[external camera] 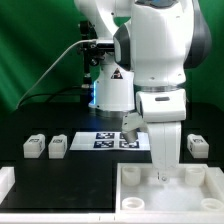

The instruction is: Assemble one leg

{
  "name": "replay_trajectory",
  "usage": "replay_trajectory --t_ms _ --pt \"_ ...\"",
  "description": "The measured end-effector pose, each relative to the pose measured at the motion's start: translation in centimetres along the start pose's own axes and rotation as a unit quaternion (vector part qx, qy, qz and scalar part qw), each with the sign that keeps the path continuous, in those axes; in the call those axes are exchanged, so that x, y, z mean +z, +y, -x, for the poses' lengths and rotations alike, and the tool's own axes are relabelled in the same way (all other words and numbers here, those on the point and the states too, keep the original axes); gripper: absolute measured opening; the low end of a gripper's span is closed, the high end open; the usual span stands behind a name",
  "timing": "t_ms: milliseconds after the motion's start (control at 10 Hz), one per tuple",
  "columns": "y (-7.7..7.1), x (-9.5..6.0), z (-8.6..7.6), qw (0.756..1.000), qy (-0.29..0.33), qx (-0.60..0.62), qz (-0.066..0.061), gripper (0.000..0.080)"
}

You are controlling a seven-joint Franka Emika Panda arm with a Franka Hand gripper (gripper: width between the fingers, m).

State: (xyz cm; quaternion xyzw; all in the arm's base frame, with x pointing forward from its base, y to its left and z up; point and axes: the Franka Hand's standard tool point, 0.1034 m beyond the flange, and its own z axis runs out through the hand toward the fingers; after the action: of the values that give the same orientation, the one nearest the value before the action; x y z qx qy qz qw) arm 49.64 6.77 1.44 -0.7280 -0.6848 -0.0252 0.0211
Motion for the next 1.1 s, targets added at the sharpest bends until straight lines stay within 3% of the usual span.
replay_trajectory --t_ms 200,500,600,800,900,1100 --pt "-0.2 -2.1 -1.1 0.995 -0.007 0.102 -0.003 0.0648" --pt "-1.4 -4.2 -5.1 0.969 -0.001 0.247 0.01 0.0648" --pt "-1.4 -3.9 -4.8 0.961 0.0 0.277 0.006 0.0648" --pt "-1.8 -3.7 -5.2 0.912 0.005 0.411 0.001 0.0648" --pt "-3.2 -3.0 -6.3 0.858 0.012 0.513 -0.007 0.0648" --pt "-5.6 -2.2 -8.8 0.782 0.01 0.623 -0.014 0.0648"
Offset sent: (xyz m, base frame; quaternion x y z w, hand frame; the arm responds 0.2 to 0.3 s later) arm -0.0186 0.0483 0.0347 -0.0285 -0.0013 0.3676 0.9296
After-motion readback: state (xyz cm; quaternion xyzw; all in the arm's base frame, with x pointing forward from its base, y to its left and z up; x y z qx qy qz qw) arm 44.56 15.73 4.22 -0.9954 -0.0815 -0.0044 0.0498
